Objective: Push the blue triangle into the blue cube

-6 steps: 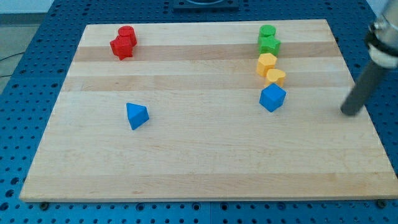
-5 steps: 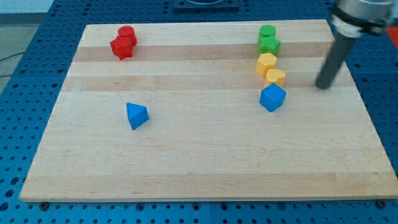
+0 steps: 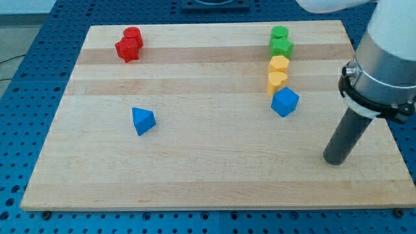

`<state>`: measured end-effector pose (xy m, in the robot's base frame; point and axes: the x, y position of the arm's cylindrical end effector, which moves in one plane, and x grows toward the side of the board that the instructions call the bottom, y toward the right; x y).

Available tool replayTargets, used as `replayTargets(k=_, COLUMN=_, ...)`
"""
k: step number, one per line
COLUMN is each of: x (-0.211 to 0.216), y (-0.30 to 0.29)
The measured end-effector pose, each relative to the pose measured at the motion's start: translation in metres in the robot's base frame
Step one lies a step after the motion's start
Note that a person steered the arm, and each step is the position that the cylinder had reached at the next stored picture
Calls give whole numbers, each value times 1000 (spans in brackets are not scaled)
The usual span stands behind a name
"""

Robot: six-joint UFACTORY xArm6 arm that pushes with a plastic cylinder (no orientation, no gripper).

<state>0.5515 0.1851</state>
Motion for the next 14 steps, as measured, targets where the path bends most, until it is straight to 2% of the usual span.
replayTargets(k=3, x=0, y=2)
replayTargets(k=4, x=10, y=-63)
replayTargets(k=6, x=13, y=-278)
replayTargets(k=7, x=7, y=-322)
replayTargets(k=8, x=6, y=-334)
replayTargets(k=9, x=-43, y=-389)
replayTargets(k=10, x=-67, y=-385)
replayTargets(k=11, x=-86, y=-339)
replayTargets(k=12, x=-80, y=-286)
replayTargets(k=13, x=-57, y=-301)
replayTargets(k=14, x=-54, y=-276)
